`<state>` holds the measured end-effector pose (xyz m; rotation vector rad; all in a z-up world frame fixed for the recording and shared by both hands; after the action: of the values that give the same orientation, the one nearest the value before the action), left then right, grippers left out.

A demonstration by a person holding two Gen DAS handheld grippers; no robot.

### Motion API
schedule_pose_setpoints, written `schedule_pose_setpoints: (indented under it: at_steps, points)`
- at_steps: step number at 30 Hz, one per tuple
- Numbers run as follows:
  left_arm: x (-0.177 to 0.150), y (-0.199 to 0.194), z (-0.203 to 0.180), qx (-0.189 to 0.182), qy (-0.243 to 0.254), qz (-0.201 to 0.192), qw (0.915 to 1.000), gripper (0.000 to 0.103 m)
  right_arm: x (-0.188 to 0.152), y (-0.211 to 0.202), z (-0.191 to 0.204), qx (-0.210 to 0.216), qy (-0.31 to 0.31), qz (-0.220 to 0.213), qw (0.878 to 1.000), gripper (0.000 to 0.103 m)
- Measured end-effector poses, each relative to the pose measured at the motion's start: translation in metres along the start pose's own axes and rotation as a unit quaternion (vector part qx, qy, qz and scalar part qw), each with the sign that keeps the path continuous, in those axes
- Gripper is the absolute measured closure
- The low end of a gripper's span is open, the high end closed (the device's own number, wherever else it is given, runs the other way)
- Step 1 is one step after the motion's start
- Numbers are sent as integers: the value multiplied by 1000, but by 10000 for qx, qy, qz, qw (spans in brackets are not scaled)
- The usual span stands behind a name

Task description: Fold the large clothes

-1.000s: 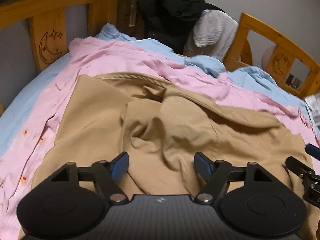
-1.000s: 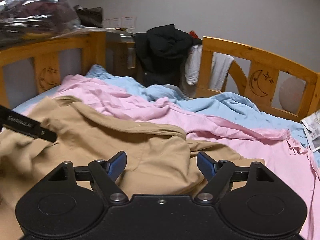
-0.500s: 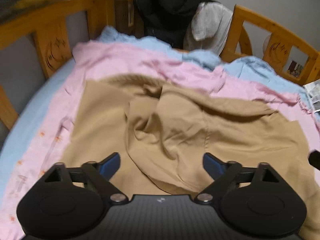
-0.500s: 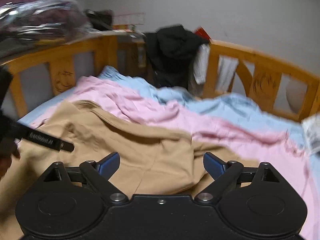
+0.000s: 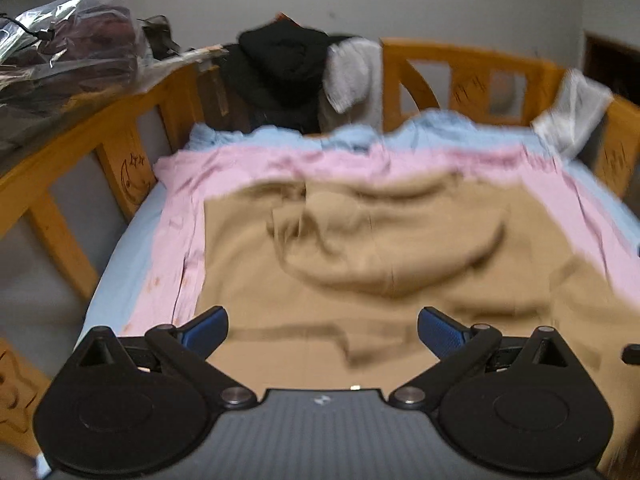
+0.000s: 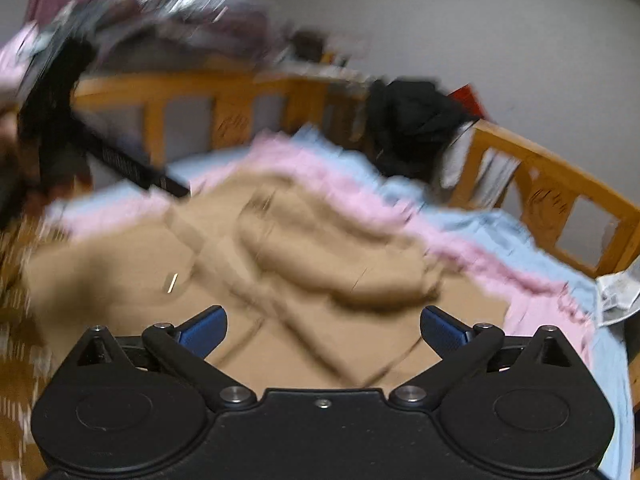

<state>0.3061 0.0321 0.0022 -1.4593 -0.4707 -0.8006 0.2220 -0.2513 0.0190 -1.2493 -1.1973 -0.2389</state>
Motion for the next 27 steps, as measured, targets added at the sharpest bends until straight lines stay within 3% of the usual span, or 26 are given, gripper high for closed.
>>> schedule_pose_setpoints:
  at_steps: [6, 9, 13, 18, 27]
  points:
    - [-69, -14, -9, -219, 51, 459, 9987, 0, -54, 18, 44, 494, -118, 1432, 9884, 1]
    - [-95, -18, -9, -426, -84, 709, 9965, 0, -74, 20, 61, 674, -200, 1877, 9797, 1]
    - [-118, -19, -1, -745, -278, 971, 9921, 0, -81, 15, 73, 742, -478, 1970, 9764, 1]
    - [-124, -22, 7, -794, -520, 1007, 9904, 0, -80, 15, 75, 697, -512, 2057, 9748, 1]
    - [-118, -32, -16, -996, 33, 791, 9919, 0, -81, 22, 63, 598, -436, 2227, 9721, 1]
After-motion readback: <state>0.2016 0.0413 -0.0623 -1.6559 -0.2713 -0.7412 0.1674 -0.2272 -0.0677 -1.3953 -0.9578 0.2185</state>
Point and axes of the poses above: each gripper's, at about its wrist camera, not at the fingertips, and y roughly the way its jaws point, z to its left, x to its top, the point moved 2 cm from there along y, roughly the way its jaws point, and after that the axes turned 1 degree about -y, right-handed, at the moved point
